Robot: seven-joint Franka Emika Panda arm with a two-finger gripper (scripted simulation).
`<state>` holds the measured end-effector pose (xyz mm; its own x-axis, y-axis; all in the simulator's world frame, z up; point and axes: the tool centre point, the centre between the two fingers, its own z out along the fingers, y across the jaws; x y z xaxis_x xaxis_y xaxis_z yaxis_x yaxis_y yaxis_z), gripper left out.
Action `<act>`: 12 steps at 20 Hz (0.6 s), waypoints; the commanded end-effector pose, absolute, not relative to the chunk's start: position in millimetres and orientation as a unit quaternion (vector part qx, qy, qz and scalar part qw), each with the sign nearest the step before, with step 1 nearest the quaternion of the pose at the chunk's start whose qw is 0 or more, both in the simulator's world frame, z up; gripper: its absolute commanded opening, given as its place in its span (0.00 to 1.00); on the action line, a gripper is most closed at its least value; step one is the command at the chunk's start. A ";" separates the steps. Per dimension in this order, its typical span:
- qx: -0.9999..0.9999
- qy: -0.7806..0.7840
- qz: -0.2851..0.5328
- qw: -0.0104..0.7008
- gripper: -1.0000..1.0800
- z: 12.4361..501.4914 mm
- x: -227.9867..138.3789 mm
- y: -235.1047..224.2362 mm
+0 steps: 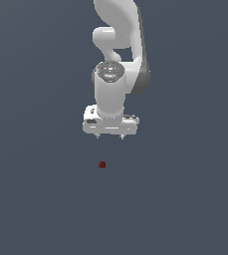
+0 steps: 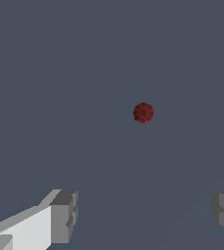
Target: Pick up the object and move it to a goal position.
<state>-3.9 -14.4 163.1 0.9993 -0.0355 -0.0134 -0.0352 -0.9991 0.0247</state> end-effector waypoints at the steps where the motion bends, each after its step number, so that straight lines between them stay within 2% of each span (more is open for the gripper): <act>1: 1.000 -0.024 -0.007 0.012 0.96 161.6 -3.1 -14.9; 12: 0.994 -0.112 -0.006 0.007 0.96 144.7 11.2 -21.9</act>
<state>8.7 -20.5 148.1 0.9817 -0.1900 -0.0108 -0.1898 -0.9817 0.0163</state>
